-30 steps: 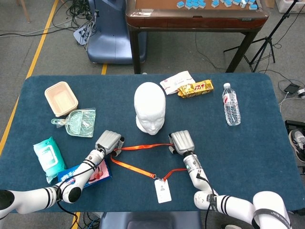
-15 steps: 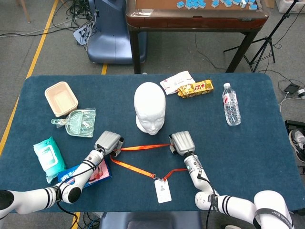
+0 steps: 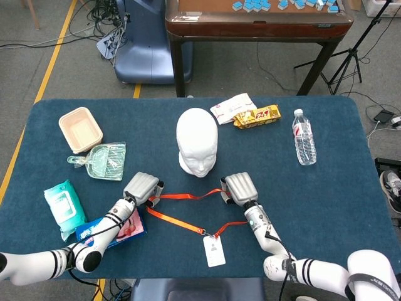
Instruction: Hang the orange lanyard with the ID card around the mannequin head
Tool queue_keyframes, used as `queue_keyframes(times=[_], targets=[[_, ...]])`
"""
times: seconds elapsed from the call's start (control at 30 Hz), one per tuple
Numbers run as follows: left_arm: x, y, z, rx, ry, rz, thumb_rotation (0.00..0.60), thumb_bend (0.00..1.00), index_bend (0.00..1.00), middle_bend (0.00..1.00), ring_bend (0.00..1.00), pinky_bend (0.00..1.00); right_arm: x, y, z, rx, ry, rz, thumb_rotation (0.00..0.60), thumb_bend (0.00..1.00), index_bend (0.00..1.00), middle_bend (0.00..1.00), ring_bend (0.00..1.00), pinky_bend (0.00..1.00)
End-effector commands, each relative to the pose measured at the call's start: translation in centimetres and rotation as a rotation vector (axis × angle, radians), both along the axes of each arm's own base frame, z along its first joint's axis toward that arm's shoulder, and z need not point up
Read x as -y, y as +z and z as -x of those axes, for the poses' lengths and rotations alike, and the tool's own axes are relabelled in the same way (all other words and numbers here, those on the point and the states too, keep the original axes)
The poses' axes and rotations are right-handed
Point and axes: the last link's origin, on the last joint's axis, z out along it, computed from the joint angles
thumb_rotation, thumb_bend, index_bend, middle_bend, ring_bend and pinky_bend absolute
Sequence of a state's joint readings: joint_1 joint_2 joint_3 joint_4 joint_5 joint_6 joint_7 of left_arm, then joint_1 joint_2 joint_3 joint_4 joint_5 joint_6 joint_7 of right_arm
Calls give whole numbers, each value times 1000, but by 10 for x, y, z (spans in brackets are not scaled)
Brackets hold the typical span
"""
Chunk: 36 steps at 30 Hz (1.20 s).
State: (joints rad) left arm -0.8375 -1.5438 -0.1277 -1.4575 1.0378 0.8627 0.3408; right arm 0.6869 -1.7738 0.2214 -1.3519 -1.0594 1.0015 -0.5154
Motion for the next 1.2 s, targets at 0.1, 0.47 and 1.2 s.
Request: queue_keyframes(times=[0.1,0.47,1.2], targets=[[5,41,-31,113,-86,-66,600,307,618,971,945,831,-14,53,-24,134,119,64,600,468,598,1000,1000,1000],[4,111,-95,297,-191,-142,600,319,619,971,945,831,-8,125,-54,310,181,212,600,469,607,1000,1000,1000],[-58,137,-110,367,-25,-236,600,319,625,977,949,834,53,160,-68,400,118,474,600,469,607,1000,1000,1000]])
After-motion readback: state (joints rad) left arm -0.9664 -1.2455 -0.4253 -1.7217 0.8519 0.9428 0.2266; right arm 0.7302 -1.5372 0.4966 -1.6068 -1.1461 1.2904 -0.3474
